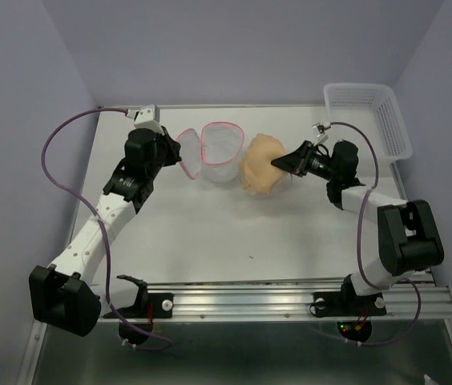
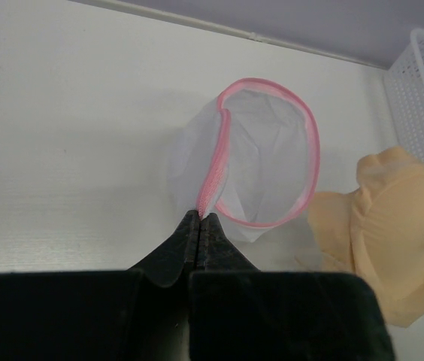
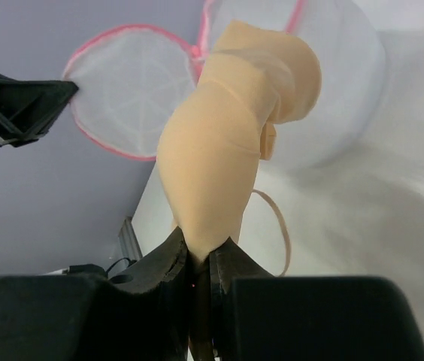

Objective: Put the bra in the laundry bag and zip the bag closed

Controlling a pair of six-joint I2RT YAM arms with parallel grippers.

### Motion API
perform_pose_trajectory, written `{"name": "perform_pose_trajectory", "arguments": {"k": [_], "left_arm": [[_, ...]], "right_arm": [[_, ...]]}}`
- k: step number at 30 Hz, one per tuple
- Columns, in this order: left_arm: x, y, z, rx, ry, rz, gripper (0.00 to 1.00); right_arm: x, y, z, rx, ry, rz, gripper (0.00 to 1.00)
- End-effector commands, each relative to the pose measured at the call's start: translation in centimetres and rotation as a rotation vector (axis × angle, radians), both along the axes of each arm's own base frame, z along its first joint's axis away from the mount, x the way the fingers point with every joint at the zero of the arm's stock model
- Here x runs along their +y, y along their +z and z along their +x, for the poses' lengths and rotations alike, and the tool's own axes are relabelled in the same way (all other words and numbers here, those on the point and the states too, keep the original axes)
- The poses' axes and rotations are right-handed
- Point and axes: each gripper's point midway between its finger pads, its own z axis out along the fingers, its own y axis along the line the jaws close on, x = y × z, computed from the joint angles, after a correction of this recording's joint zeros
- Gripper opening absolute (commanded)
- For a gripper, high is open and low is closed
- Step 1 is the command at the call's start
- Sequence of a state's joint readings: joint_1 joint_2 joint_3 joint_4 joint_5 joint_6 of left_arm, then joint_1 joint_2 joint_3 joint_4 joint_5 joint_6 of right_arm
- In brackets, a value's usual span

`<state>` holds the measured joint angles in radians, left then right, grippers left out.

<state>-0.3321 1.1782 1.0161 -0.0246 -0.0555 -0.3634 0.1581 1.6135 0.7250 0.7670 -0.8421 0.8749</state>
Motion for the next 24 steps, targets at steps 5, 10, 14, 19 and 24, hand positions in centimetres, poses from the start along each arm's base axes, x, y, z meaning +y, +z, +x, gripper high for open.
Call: {"name": "perform_pose_trajectory", "arguments": {"k": [5,10,14,19,24], "left_arm": [[-1.0,4.1,0.0,-0.118,-0.055,-0.039,0.0],[-1.3,3.8,0.2,-0.107,-0.053,-0.057,0.0],[-1.4,3.7,0.2,-0.099,-0.051,-0.069,0.0],[-1.5,3.7,0.1,-0.098,-0.052,-0.078,0.0],[-1.6,3.9,0.0,-0.1,-0.051,-0.09,0.0]], "right_arm": [[-0.7,12.7,2.9,-0.354,-0.082,-0.095,0.01],[1.9,16.5,5.2,-0.415,-0.046,-0.066,0.01],[4.9,17.3,7.6,-0.428,-0.056,-0.079,0.01],[7.5,14.9,11.9,-0.376,-0.141,-0.108,0.01],[10.3,11.1,13.9,-0.319,-0.17,-0.215,0.01]]}}
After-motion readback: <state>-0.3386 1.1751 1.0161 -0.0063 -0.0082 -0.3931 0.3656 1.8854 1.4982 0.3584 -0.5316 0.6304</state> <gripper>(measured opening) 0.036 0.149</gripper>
